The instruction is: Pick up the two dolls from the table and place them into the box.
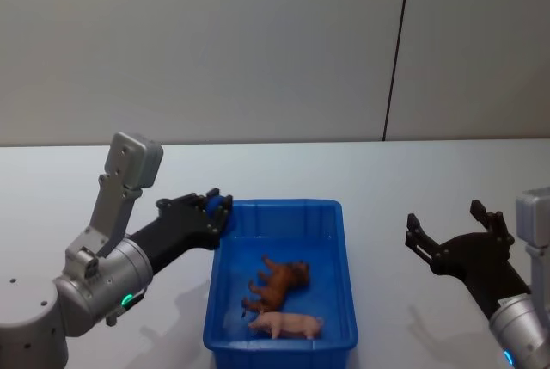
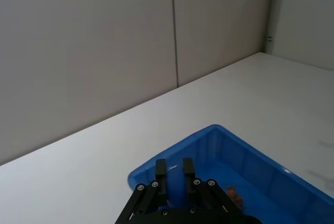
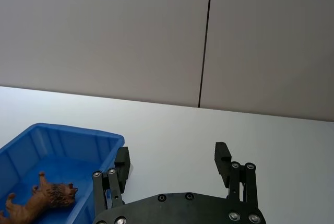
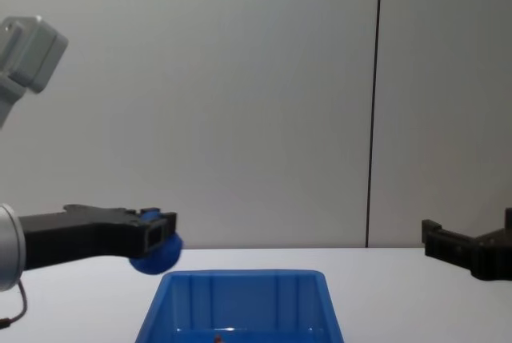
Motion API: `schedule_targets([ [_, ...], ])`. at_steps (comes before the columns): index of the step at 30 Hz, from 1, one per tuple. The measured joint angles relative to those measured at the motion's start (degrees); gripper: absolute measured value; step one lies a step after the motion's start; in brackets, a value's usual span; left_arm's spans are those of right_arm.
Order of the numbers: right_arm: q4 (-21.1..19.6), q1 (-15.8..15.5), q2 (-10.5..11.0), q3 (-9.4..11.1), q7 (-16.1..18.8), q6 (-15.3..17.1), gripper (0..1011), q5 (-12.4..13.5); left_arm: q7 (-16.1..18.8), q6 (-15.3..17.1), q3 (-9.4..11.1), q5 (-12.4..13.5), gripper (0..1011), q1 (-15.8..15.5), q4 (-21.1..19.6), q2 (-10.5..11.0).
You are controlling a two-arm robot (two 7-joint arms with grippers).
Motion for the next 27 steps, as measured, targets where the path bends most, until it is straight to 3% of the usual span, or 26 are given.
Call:
schedule_targets([
  [5,0.0,0.0,0.0,0.0,0.0,0.0,1001,0.0,-4.4,-0.9,0.3,-0.7,228,0.0,0.5,0.1],
  [9,0.0,0.0,0.0,0.0,0.0,0.0,1001,0.0,-7.2,-1.3,0.6,-1.1,372,0.1,0.8,0.3],
  [27,0.0,0.0,0.0,0.0,0.0,0.0,1001,0.0,-11.8,-1.8,1.1,-1.8,895,0.7,1.1,0.5],
])
